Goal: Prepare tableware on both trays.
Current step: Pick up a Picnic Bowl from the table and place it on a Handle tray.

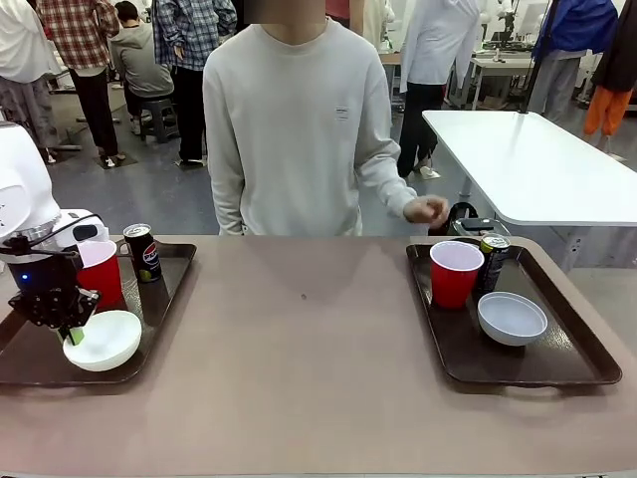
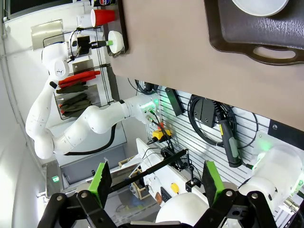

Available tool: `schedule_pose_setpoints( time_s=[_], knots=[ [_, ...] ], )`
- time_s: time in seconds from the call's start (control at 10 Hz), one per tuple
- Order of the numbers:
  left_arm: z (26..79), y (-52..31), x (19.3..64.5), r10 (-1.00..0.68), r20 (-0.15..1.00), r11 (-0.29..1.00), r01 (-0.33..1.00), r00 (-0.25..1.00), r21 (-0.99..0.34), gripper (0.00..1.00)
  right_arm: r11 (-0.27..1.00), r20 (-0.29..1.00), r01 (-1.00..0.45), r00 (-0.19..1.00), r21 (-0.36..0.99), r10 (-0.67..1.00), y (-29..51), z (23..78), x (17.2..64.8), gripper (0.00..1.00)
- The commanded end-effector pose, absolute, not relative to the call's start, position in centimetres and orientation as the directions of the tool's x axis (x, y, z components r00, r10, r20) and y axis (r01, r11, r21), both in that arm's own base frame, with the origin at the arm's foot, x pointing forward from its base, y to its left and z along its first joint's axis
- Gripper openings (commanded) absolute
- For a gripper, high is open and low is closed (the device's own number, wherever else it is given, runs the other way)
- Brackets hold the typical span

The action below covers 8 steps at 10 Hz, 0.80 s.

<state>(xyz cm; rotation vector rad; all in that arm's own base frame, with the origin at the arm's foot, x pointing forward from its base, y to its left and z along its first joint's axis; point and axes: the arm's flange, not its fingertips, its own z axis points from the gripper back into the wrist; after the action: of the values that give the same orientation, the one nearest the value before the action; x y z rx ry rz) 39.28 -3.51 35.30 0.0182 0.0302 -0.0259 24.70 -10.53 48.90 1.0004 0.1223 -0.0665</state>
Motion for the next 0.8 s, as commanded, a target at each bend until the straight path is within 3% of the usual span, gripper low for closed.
schedule_pose_setpoints(
  time_s=[0.0, 0.1, 0.2, 0.3, 0.4, 0.5, 0.6, 0.7],
  knots=[
    [35.5, -3.9, 38.8, 0.012, -0.004, 0.998, -0.011, 1.000, 0.056, 1.00, 0.522, -0.137, 0.126, 0.990, 0.844, -0.017, -10.3, 49.0, 25.0, 1.00],
    [36.2, -4.0, 38.8, 0.030, 0.004, 0.998, -0.030, 1.000, 0.048, 0.28, 0.522, -0.137, 0.126, 0.990, 0.844, -0.017, -10.3, 49.0, 25.0, 1.00],
    [37.5, -4.3, 38.7, 0.035, 0.026, 0.999, -0.036, 0.999, 0.028, 1.00, 0.522, -0.137, 0.126, 0.990, 0.844, -0.017, -10.3, 49.0, 25.0, 1.00],
    [39.1, -4.8, 38.5, 0.018, 0.059, 1.000, -0.019, 0.998, 0.022, 0.48, 0.522, -0.137, 0.126, 0.990, 0.844, -0.017, -10.3, 49.0, 25.0, 1.00],
    [40.7, -5.4, 38.2, -0.004, 0.082, 1.000, 0.002, 0.997, 0.017, 1.00, 0.522, -0.137, 0.126, 0.990, 0.844, -0.017, -10.3, 49.0, 25.0, 1.00],
    [42.1, -6.1, 37.8, -0.025, 0.103, 1.000, 0.024, 0.994, 0.013, 0.68, 0.522, -0.137, 0.126, 0.990, 0.844, -0.017, -10.3, 49.0, 25.0, 1.00],
    [43.3, -6.9, 37.3, -0.048, 0.114, 0.999, 0.047, 0.992, 0.009, 1.00, 0.522, -0.137, 0.126, 0.990, 0.844, -0.017, -10.3, 49.0, 25.0, 1.00],
    [44.3, -7.3, 37.0, -0.064, 0.114, 0.998, 0.064, 0.991, 0.006, 0.88, 0.522, -0.137, 0.126, 0.990, 0.844, -0.017, -10.3, 49.0, 25.0, 1.00]
  ],
)
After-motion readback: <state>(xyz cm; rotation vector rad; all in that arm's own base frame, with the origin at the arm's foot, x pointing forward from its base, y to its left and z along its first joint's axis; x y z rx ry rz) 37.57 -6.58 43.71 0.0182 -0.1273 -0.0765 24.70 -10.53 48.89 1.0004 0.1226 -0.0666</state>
